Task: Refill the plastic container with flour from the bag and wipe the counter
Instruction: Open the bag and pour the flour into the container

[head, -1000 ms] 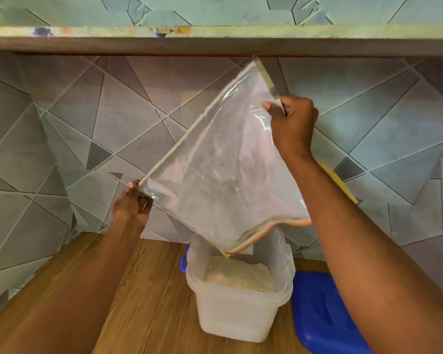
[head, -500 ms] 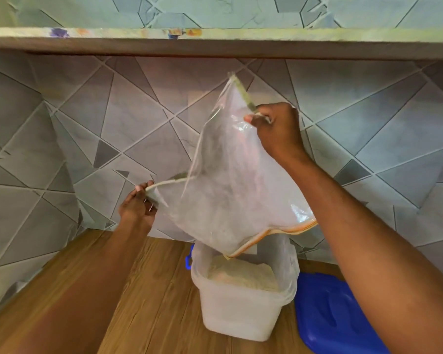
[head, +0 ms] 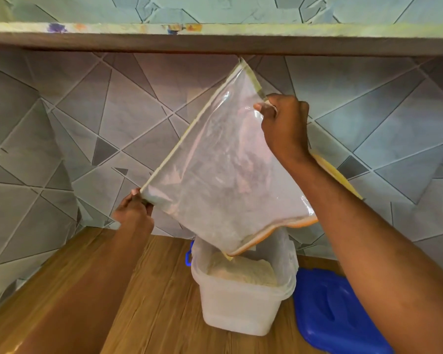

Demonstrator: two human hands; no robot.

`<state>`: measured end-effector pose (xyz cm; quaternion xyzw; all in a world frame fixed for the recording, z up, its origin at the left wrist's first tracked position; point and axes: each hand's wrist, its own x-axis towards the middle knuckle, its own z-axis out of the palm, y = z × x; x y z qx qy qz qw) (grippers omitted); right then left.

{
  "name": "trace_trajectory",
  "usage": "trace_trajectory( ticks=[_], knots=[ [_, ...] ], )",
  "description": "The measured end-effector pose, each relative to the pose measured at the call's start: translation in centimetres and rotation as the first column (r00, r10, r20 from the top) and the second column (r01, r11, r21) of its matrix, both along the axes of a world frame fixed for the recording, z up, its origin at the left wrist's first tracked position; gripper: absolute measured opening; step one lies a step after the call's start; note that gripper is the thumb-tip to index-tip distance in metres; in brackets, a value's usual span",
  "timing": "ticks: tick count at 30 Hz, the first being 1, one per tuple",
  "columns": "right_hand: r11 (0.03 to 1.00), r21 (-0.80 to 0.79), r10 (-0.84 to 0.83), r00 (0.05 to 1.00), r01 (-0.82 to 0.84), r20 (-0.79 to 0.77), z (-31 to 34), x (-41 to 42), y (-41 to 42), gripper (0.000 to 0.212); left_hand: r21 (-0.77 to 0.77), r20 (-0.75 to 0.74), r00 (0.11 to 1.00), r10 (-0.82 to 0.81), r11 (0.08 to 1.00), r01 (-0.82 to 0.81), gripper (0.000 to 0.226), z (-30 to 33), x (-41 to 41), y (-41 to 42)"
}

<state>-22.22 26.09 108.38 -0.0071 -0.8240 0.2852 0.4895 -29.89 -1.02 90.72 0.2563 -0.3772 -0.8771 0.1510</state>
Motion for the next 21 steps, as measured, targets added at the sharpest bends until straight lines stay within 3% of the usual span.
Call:
trace_trajectory(
  ticks=[3, 5, 6, 8, 10, 11, 14, 16, 21],
  knots=[
    [0.999, 0.018, 0.030, 0.999, -0.031, 0.018, -0.3, -0.4, -0.9, 0.019, -0.042, 0.100, 0.994, 0.035, 0.999, -0.031, 0.016, -0.1, 0.2, 0.2],
    [0.985, 0.114, 0.123, 0.992, -0.126, 0.025, 0.0, -0.2, -1.5, 0.021, -0.225, 0.172, 0.972, 0.158, 0.967, -0.117, 0.012, 0.2, 0.4, 0.1],
    [0.977, 0.149, 0.156, 0.988, -0.155, 0.007, 0.3, -0.3, -1.5, 0.023, -0.361, 0.138, 0.963, 0.232, 0.917, -0.170, 0.013, 0.4, 0.6, 0.3],
    [0.966, 0.182, 0.189, 0.982, -0.181, -0.023, 1.0, -0.3, -1.8, 0.023, -0.596, -0.129, 0.952, 0.279, 0.745, -0.299, 0.021, 1.0, 0.7, 0.5],
    [0.962, 0.184, 0.211, 0.977, -0.200, -0.042, 1.5, -0.2, -2.2, 0.020, -0.704, -0.428, 0.900, 0.084, 0.593, -0.390, 0.034, 2.9, 1.2, 1.0],
    [0.960, 0.183, 0.224, 0.974, -0.213, -0.041, 1.6, -0.3, -2.4, 0.021, -0.738, -0.499, 0.863, -0.073, 0.558, -0.379, 0.038, 4.5, 1.6, 1.4],
    [0.957, 0.194, 0.225, 0.974, -0.214, -0.033, 1.7, -0.6, -2.9, 0.027, -0.846, -0.476, 0.750, -0.458, 0.470, -0.250, 0.044, 10.1, 2.7, 2.6],
    [0.955, 0.213, 0.218, 0.976, -0.206, -0.032, 1.8, -0.8, -2.9, 0.029, -0.865, -0.445, 0.719, -0.534, 0.465, -0.189, 0.042, 12.8, 2.9, 3.4],
    [0.937, 0.348, 0.072, 0.992, -0.031, -0.106, 1.4, 0.1, -1.2, 0.024, -0.778, -0.482, 0.724, -0.494, 0.621, -0.094, 0.018, 14.7, 2.1, 5.2]
  ],
)
